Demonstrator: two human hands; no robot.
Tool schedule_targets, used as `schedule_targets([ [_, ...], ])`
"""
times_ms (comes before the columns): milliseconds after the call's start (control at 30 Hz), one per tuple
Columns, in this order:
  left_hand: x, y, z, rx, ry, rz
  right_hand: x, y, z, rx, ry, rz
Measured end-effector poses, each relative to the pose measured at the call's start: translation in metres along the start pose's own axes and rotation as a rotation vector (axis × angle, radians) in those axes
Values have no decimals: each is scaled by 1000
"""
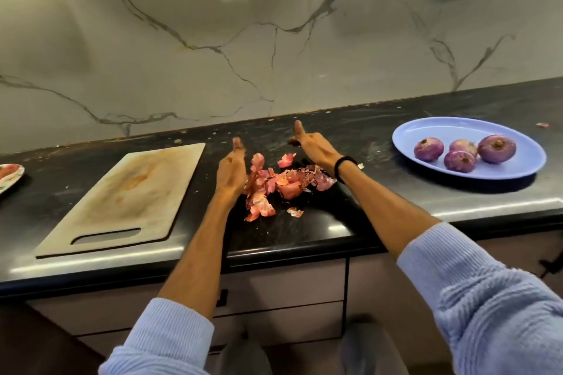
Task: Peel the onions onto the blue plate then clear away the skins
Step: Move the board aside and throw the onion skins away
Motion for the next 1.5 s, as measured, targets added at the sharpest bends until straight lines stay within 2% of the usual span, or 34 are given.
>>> schedule_targets([
  [100,12,8,-7,-76,-134,-37,-7,19,-12,-40,-125,58],
  [200,13,11,-2,-46,-168,-23,-11,32,-9,81,-195,115],
  [300,16,17,-3,-30,-192,0,-6,25,7,197,-219,51],
  [433,17,17,-5,-42,-218,5,-7,-3,3,310,-97,3],
  [467,18,16,-4,-40,-211,8,-10,-10,-7,304,-40,-6],
  [533,18,15,-4,-41,-194,16,-18,-24,-34,178,18,11],
  [600,16,13,-6,-72,-161,32,-33,-35,-61,-28,-28,87],
  [667,14,12,-9,-137,-120,42,-46,-47,-73,-143,-129,157],
  [767,14,13,-10,-148,-120,-8,-39,-63,-55,-87,-171,123],
  [900,9,7,3,41,-14,-5,-7,-62,-8,-7,-10,24],
  [1100,2,-4,11,224,124,34,18,-48,44,6,-65,-15],
  [1333,-1,-23,-3,132,-94,1,6,-36,56,-59,-155,-58],
  [1500,2,-34,-7,-38,-225,-9,17,-31,59,-21,-200,-119],
])
Point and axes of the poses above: each hand's wrist, its own y-axis towards the middle knuckle, its own z-axis out of the palm, x = y × z, the point moved 2 cm from there along y, towards the middle knuckle
